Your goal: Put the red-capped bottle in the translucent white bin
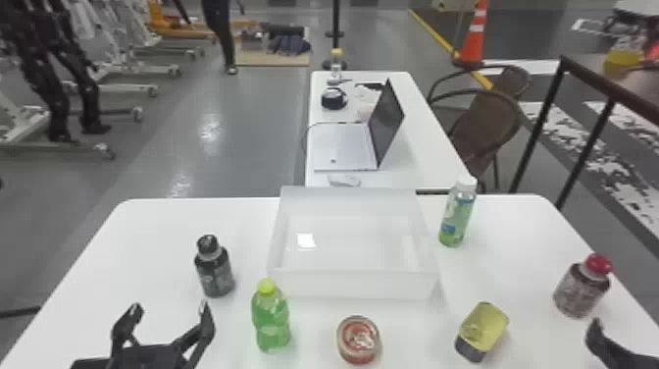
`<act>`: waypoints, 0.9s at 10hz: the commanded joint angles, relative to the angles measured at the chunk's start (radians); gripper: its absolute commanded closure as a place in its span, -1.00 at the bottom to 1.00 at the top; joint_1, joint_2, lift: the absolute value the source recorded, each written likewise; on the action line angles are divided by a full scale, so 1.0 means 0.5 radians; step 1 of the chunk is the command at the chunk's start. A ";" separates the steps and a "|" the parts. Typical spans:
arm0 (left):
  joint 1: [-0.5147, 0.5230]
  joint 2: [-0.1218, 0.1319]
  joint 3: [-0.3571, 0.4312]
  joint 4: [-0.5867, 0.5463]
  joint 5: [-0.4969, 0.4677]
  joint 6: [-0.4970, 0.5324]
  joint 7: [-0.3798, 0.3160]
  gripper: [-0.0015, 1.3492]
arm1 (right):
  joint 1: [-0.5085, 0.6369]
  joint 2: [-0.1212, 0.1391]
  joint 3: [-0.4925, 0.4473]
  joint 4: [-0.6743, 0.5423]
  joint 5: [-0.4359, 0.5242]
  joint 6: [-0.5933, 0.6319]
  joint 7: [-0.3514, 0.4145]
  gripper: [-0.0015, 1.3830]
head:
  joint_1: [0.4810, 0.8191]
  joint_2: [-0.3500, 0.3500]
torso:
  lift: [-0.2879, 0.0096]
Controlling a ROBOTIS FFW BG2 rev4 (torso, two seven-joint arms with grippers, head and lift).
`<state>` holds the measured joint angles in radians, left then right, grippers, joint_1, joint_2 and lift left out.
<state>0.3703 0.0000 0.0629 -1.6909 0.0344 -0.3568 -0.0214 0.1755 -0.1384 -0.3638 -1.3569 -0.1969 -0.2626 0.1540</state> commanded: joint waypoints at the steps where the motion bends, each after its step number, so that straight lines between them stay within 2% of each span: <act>1: -0.001 -0.005 0.003 0.004 0.005 -0.013 0.000 -0.66 | -0.063 -0.027 -0.003 0.091 0.007 0.001 0.036 -0.81 | -0.60 0.00 | 0.26; 4: -0.004 -0.005 0.006 0.010 0.005 -0.035 -0.003 -0.66 | -0.182 -0.021 0.000 0.256 0.050 -0.018 0.085 -0.81 | -0.60 0.00 | 0.26; 9: -0.007 -0.005 0.006 0.032 0.029 -0.072 -0.012 -0.66 | -0.293 -0.030 0.000 0.431 0.093 -0.125 0.079 -0.83 | -0.60 0.00 | 0.26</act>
<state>0.3666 0.0000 0.0659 -1.6758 0.0484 -0.3908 -0.0276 0.0396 -0.1512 -0.3636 -1.1567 -0.1599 -0.3090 0.1925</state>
